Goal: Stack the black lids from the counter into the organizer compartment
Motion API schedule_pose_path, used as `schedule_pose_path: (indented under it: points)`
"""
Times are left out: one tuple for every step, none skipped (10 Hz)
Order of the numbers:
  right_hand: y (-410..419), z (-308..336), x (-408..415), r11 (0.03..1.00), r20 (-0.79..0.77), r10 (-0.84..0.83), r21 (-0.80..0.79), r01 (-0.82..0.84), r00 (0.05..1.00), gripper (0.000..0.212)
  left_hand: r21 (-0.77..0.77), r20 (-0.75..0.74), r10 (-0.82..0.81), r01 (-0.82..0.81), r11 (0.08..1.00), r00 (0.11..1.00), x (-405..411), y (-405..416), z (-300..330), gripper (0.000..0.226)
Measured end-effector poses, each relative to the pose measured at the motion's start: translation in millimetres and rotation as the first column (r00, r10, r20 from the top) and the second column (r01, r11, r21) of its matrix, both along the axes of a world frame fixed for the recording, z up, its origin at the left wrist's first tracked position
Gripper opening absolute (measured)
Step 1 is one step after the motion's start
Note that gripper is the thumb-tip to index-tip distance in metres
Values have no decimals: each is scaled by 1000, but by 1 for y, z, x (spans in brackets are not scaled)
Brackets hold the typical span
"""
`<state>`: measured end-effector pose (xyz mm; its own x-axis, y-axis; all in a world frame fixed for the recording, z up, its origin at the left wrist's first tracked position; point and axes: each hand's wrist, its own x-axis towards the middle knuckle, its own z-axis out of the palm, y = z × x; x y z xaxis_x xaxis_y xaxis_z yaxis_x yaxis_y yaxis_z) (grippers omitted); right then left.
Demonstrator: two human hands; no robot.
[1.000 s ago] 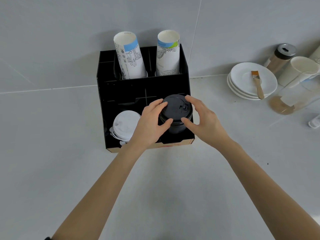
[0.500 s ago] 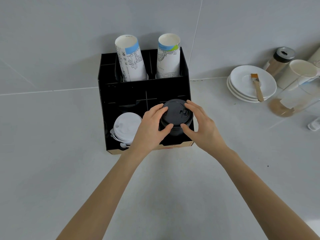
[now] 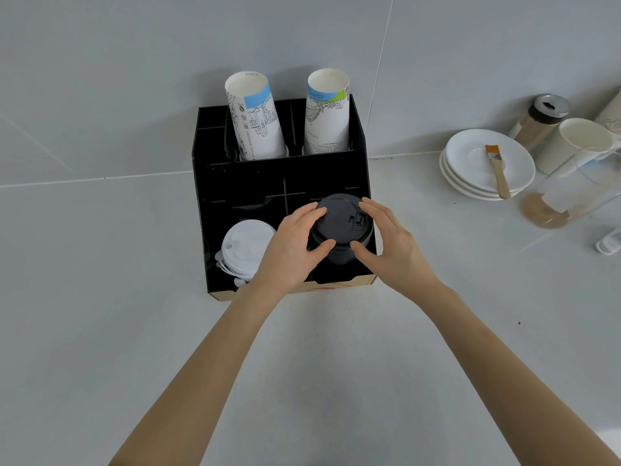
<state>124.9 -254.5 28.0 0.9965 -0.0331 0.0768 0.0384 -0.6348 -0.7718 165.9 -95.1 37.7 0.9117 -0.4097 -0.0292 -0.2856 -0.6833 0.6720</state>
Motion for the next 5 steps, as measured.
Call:
schedule_pose_path:
  points:
    - [2, -2, -1, 1000, 5, -15, 13, 14, 1000, 54, -6, 4, 0, 0, 1000, 1000, 0, 0, -1, 52]
    - [4, -1, -2, 1000, -2, -23, 6, 23, 1000, 55, -5, 8, -10, 10, 1000, 1000, -1, 0, 1, 52]
    - [2, 2, -2, 1000, -17, -5, -21, 5, 1000, 55, 11, 9, -26, 25, 1000, 1000, -1, 2, 1, 52]
    - [2, 9, -2, 996, -11, 32, -77, -33, 999, 58, 21, 30, -38, 38, 999, 999, 0, 3, 4, 54]
    - [3, 15, -1, 988, -25, 30, -148, -33, 999, 60, 38, 16, -20, 19, 999, 1000, 1, 5, 9, 55]
